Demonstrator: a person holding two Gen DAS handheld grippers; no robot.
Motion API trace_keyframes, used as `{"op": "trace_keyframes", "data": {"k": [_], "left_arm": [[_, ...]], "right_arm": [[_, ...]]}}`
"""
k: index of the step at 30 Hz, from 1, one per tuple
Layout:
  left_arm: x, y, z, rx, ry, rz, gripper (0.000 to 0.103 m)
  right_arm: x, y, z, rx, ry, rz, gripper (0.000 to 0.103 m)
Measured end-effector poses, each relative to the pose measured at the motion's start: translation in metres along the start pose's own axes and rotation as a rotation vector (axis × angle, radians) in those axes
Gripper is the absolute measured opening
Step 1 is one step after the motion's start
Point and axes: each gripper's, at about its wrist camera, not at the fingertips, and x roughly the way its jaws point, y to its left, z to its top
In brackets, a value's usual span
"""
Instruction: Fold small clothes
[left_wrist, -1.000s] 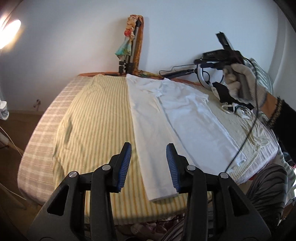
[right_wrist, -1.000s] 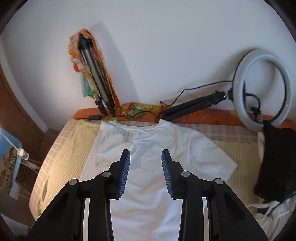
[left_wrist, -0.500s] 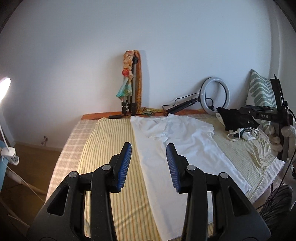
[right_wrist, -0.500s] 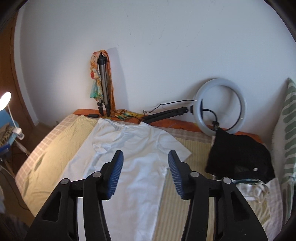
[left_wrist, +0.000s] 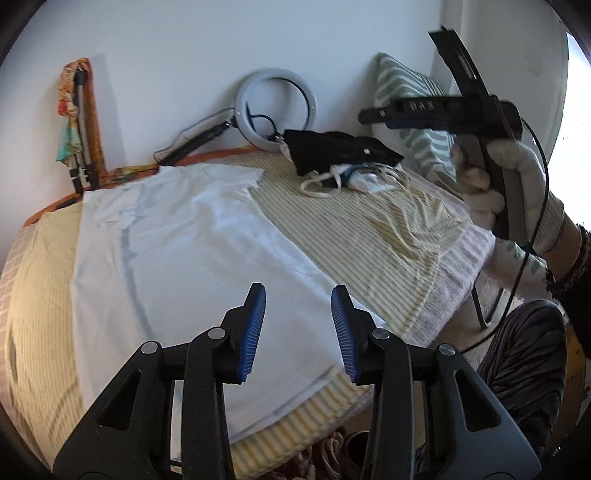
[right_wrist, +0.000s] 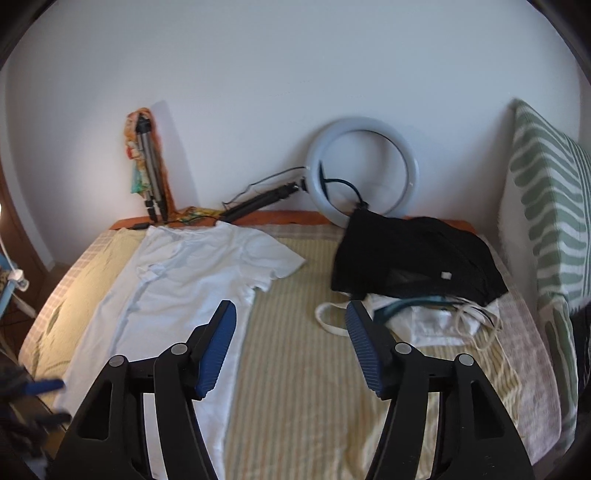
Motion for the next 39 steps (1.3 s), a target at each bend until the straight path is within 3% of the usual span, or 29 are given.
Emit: {"op": "trace_keyframes", "data": {"k": [3,7,8,11,16,19,20,23,31,36,39], "left_arm": [[0.022,-0.029,-0.007,0.020,0.040,-0.053,0.038],[0.054,-0.059,-0.019,0.065,0.109,-0.063,0.038],[0.060,-0.064,-0.022,0.075,0.121,-0.060,0.039],[0.077,-0.075,-0.027,0.101,0.141,-0.018,0.055],[0.098,-0.074,-0.029,0.099,0.165,0.015,0.055],[0.107,-0.071,-0.031,0.108,0.182,0.020,0.031],[0.110,-0.070,-0.033,0.108,0.190,0.018,0.017],[0.113,-0.067,-0.036,0.091,0.180,0.002,0.006],[0.079,-0.032,-0.018,-0.110,0.101,-0.099,0.004],[0.068,-0.022,-0.015,-0.147,0.064,-0.101,0.004],[0.068,-0.023,-0.016,-0.141,0.058,-0.103,0.004]], "right_arm": [[0.000,-0.023,0.000,0.064,0.001,0.025,0.061],[0.014,-0.042,-0.003,0.148,0.013,0.059,0.061],[0.020,-0.046,-0.005,0.177,0.020,0.078,0.061],[0.038,-0.056,-0.008,0.264,0.051,0.143,0.061],[0.063,-0.057,-0.009,0.314,0.093,0.187,0.061],[0.083,-0.050,-0.007,0.326,0.126,0.215,0.061],[0.092,-0.045,-0.007,0.326,0.138,0.224,0.061],[0.115,-0.034,-0.007,0.327,0.171,0.254,0.061],[0.188,-0.026,-0.010,0.436,0.264,0.309,0.061],[0.225,-0.023,-0.013,0.487,0.316,0.271,0.061],[0.234,-0.016,-0.008,0.470,0.303,0.258,0.064]]}}
